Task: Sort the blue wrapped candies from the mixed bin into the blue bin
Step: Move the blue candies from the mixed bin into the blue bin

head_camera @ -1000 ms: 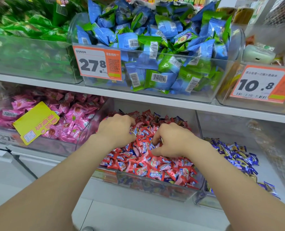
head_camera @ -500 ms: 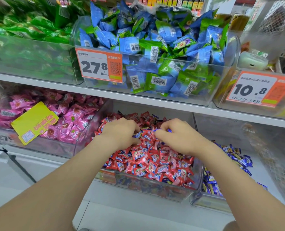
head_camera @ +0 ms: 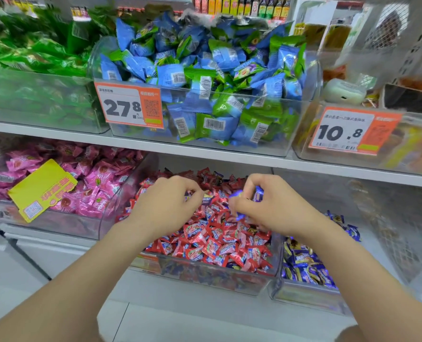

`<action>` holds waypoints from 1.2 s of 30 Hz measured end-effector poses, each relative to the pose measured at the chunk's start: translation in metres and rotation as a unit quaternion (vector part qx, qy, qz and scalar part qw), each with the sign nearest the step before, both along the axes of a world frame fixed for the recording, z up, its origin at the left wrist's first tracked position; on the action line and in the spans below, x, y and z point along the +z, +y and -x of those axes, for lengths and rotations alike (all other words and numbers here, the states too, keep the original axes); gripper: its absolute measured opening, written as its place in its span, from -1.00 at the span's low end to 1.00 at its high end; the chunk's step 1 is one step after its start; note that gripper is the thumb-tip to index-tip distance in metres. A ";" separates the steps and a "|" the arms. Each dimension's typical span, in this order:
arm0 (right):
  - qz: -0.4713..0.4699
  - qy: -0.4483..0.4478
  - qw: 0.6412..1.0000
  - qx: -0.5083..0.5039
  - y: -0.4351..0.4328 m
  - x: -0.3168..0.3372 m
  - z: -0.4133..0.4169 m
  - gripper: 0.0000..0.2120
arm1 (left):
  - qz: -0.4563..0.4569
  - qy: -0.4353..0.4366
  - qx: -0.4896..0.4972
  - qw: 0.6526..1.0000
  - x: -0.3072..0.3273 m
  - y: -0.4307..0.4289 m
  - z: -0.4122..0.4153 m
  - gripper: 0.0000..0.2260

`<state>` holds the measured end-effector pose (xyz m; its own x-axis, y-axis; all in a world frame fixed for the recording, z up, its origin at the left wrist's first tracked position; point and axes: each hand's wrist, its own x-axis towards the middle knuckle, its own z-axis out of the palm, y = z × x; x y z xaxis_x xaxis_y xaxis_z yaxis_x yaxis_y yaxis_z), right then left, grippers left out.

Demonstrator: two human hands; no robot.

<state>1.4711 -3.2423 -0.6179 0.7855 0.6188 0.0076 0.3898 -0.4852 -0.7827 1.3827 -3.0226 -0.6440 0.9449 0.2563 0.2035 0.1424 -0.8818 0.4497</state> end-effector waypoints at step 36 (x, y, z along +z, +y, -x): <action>0.252 -0.275 0.909 0.185 -0.018 -0.032 0.026 -0.39 | -0.117 0.183 0.188 0.958 -0.004 -0.031 0.041 -0.19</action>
<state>1.4455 -3.2604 -0.6502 0.4866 0.8734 -0.0207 0.8643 -0.4847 -0.1340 1.3422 -3.0535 -0.6480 0.8143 0.5797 -0.0298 0.5792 -0.8083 0.1054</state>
